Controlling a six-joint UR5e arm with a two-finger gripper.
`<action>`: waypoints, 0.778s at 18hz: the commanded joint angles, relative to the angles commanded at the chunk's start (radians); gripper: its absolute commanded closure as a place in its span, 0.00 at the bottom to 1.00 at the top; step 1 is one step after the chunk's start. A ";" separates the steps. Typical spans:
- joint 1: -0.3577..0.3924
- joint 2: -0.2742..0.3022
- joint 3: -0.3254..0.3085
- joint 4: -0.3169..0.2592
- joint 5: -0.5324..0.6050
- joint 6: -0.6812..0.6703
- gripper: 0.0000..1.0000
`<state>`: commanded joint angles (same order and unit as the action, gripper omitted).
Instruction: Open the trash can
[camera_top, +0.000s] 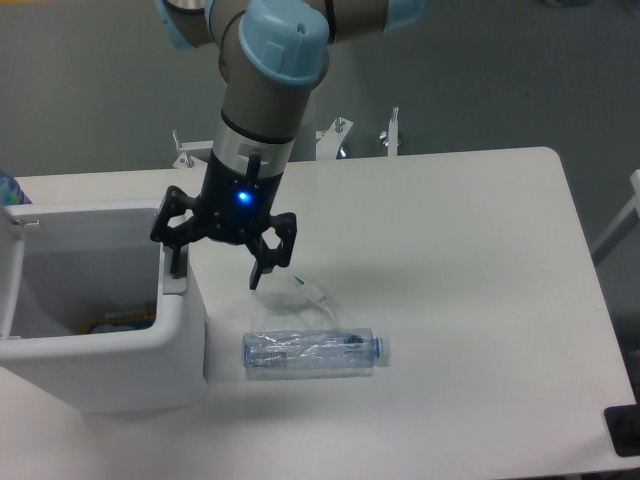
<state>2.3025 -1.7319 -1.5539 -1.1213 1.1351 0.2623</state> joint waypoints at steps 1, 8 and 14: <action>0.000 0.002 0.003 0.000 0.000 0.000 0.00; 0.015 -0.014 0.153 0.000 0.012 0.020 0.00; 0.123 -0.014 0.245 -0.002 0.176 0.124 0.00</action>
<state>2.4251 -1.7457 -1.3086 -1.1229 1.3111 0.3862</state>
